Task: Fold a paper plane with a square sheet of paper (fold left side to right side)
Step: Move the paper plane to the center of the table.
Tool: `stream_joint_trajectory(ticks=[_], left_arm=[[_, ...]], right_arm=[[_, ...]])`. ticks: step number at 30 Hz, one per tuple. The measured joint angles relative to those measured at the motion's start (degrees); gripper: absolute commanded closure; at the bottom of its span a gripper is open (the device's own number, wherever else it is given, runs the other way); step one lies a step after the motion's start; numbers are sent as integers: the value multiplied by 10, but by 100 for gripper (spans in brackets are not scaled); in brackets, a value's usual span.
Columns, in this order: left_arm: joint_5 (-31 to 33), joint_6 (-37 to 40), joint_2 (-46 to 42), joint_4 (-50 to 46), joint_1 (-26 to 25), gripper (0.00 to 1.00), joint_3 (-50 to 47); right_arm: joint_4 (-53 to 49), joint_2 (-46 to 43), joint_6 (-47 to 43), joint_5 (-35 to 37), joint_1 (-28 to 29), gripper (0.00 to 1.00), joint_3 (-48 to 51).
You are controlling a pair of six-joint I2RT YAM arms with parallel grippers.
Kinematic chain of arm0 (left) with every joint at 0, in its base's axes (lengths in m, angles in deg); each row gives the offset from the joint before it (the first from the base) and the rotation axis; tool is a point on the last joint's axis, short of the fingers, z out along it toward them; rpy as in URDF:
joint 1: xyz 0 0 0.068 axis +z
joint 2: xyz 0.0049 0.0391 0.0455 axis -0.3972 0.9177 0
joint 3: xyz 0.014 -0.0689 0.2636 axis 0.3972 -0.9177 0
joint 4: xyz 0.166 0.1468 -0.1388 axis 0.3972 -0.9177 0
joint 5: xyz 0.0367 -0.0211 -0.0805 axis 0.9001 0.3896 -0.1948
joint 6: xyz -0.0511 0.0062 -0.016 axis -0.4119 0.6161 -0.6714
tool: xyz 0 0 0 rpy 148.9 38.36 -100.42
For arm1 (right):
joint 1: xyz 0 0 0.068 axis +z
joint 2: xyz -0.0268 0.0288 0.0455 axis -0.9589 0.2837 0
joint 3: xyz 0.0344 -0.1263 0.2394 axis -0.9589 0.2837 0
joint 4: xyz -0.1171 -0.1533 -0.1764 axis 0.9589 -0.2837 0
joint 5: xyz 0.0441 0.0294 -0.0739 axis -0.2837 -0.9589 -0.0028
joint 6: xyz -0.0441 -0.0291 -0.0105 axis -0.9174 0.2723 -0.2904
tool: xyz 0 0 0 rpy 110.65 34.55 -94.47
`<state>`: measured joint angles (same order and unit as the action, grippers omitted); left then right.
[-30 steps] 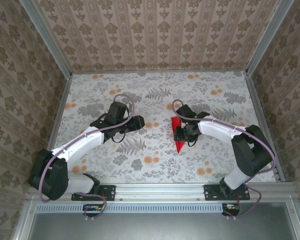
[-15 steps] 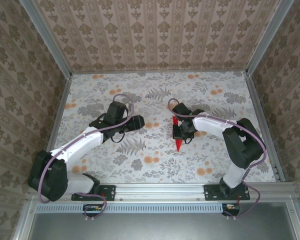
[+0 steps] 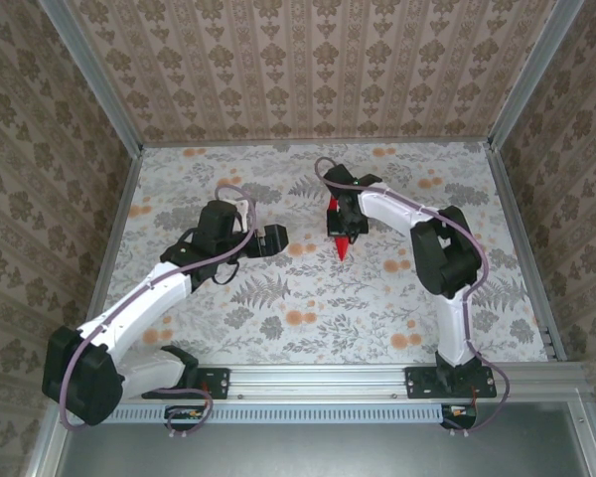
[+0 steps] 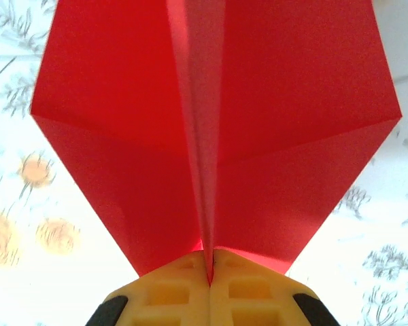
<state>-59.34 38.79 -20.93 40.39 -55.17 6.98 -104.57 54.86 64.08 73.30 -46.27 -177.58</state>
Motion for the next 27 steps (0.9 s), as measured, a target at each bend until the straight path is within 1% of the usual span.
stream_joint_trajectory(ticks=[5,15,23,26,27], left_arm=[[2,5,0,-12,0,0,0],[-2,13,3,-24,9,0,0],[-43,5,20,-16,43,0,-6],[-60,3,20,-10,54,0,-10],[-66,1,20,-8,61,0,-10]], right_arm=[[-31,48,-12,11,-6,90,-54],[-54,66,-23,9,-6,73,-64],[-66,65,-27,10,-6,67,-65],[-71,61,-27,12,-6,63,-65],[-73,56,-27,12,-6,61,-64]])
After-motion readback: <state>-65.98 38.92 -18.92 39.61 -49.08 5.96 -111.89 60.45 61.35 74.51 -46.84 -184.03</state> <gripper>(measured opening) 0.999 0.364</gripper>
